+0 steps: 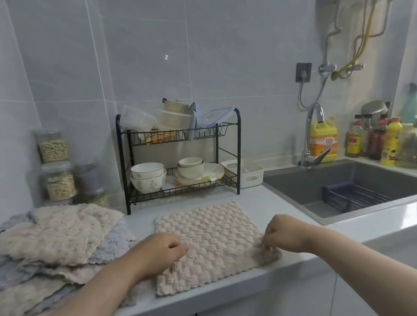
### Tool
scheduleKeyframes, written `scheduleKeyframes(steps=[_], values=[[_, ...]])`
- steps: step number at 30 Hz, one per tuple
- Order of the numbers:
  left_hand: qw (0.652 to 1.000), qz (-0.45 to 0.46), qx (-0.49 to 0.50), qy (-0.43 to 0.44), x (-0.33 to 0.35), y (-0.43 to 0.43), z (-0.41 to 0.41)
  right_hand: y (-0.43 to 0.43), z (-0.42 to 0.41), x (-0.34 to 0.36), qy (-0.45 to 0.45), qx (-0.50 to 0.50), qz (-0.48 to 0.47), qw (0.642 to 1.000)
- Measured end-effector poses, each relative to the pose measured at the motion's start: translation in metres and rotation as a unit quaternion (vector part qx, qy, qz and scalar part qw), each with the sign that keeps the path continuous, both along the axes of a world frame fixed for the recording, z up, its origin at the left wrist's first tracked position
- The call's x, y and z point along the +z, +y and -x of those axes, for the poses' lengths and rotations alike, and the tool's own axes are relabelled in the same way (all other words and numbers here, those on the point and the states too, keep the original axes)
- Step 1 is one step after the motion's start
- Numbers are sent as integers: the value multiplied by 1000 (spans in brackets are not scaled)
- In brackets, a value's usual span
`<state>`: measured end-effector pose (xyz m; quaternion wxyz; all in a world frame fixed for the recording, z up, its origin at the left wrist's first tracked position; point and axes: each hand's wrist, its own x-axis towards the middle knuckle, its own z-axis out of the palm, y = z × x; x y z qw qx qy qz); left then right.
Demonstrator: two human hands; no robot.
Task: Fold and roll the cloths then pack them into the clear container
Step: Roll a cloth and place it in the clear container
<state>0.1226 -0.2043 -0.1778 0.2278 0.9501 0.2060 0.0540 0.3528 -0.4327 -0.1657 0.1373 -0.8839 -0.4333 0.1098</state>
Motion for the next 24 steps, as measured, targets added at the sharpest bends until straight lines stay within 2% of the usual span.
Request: scheduleKeyframes(steps=[2, 6, 10, 13, 17, 24], values=[[999, -33, 8, 18, -6, -1, -9, 7, 2, -5, -27, 3, -30, 999], [982, -102, -3, 161, -21, -3, -16, 26, 11, -22, -105, 69, -20, 992], [976, -104, -24, 188, -19, 4, -19, 41, 9, -21, -49, 101, 8, 994], [969, -106, -40, 222, -16, 14, -24, 45, 5, -14, -26, 101, 97, 990], [958, -109, -50, 260, -15, 28, -34, 47, -8, -6, -60, 107, 216, 969], [942, -140, -49, 300, -9, 29, -44, 46, -23, -8, -88, 111, 269, 953]])
